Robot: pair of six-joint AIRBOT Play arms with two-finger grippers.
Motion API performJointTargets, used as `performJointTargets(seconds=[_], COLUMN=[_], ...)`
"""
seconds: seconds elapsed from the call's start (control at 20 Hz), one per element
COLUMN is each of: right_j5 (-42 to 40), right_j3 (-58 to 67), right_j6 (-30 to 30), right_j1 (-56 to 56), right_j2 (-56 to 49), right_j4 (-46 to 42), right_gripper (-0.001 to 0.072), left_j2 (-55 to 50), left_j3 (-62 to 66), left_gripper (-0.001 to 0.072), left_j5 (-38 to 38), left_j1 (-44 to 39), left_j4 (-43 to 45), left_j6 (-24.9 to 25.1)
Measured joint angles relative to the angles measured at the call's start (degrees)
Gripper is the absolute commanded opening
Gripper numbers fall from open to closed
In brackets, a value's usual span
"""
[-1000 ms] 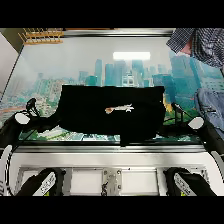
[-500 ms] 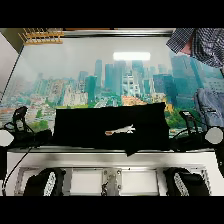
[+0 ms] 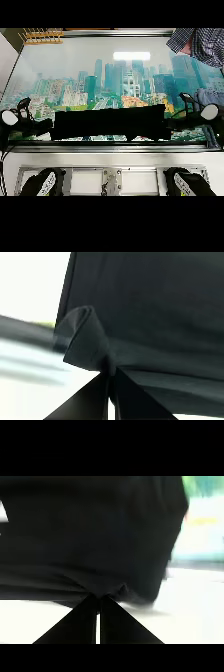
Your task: Fold the clothes and pants, and hang the long-sleeved shirts on hangers.
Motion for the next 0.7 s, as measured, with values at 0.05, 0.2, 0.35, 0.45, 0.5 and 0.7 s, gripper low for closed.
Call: performJointTargets(seconds=[0.05,0.2,0.35,0.45,0.5,0.7], right_j5=[-1.84,-6.91,-12.76,-18.01,-20.5,-24.68], right_j3=[1.57,5.77,8.79,10.16,10.8,12.9], right_j6=[-0.35,-1.31,-1.55,-1.7,-1.81,-3.78], right_j1=[0.11,0.92,1.86,2.05,2.14,1.11], right_j2=[-3.23,-11.8,-17.46,-19.61,-20.24,-20.48], right_j4=[0.55,2.05,4.31,7.52,9.81,14.36], right_gripper=[0.0009,0.0011,0.0182,0.0636,0.064,0.064], left_j2=[-4.0,-15.08,-24.3,-28.46,-29.75,-30.4], left_j3=[1.99,8.2,14.71,18.75,20.68,25.66], left_gripper=[0.0006,0.0006,0.0441,0.0567,0.0567,0.0565], left_j5=[0.85,2.54,3.45,3.87,4.11,4.85], left_j1=[0.0,0.0,0.0,0.07,0.04,0.02], left_j4=[-0.66,-2.19,-2.95,-4.11,-5.25,-8.04], left_j6=[0.92,2.62,3.5,3.58,3.61,3.82])
